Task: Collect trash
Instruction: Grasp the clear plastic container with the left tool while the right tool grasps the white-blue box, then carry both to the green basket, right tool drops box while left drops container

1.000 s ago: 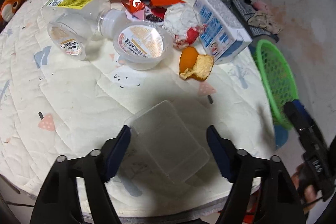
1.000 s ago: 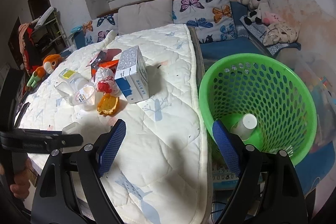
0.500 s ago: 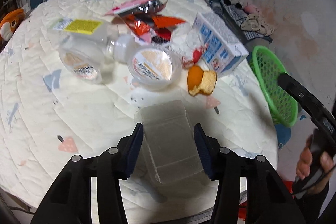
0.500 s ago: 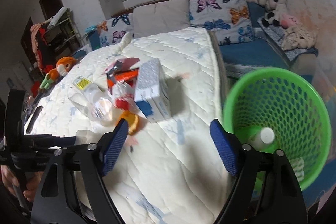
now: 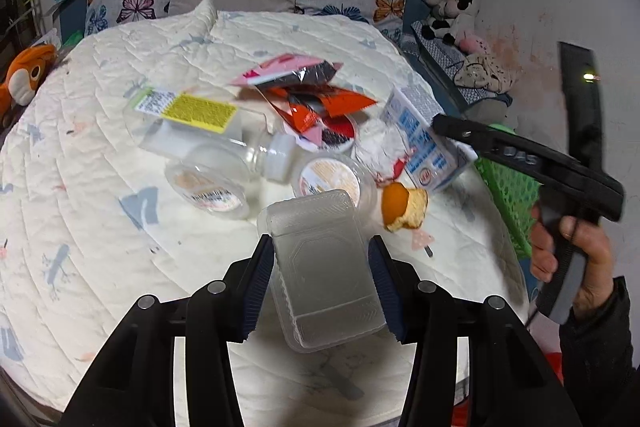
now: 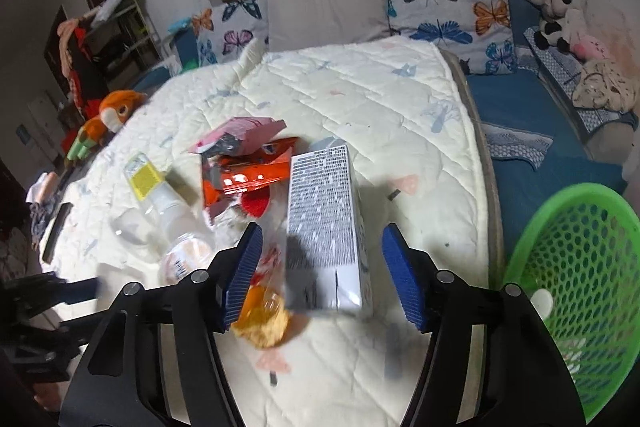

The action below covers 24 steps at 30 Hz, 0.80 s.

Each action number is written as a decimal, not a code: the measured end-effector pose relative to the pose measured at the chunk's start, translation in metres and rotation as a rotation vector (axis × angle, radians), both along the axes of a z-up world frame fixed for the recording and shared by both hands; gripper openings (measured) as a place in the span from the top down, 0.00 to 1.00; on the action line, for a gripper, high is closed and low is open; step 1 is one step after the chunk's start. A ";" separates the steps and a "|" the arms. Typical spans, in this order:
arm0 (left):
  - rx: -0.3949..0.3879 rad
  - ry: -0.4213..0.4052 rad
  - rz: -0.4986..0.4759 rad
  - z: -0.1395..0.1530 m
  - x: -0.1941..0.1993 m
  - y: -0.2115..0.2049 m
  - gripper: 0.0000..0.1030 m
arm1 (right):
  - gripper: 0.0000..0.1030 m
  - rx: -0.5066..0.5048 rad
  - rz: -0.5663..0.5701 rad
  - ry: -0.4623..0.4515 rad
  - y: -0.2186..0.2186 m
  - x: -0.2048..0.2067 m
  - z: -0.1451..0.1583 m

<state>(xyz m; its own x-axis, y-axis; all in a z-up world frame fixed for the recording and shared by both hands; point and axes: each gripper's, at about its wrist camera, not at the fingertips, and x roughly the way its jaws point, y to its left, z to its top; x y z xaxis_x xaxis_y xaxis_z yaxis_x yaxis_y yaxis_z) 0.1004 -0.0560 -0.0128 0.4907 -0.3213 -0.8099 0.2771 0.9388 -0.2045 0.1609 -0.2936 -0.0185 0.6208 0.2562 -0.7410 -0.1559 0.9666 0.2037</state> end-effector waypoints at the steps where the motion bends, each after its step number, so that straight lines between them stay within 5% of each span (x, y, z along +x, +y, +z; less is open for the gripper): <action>1: -0.002 -0.002 0.000 0.001 0.001 0.001 0.54 | 0.39 -0.002 -0.002 0.008 0.000 0.004 -0.003; 8: 0.004 -0.021 -0.019 0.005 0.010 -0.002 0.54 | 0.58 0.009 -0.006 0.038 -0.002 0.017 -0.014; 24: -0.020 -0.046 -0.132 0.019 0.020 -0.052 0.54 | 0.58 0.008 -0.131 -0.081 -0.067 -0.036 0.031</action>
<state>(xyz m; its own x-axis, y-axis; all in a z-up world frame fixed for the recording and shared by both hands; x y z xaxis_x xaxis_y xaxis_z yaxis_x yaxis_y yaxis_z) 0.1203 -0.1084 0.0058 0.4795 -0.4008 -0.7807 0.4069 0.8897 -0.2069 0.1250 -0.3603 0.0127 0.7066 0.1748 -0.6857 -0.0447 0.9781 0.2032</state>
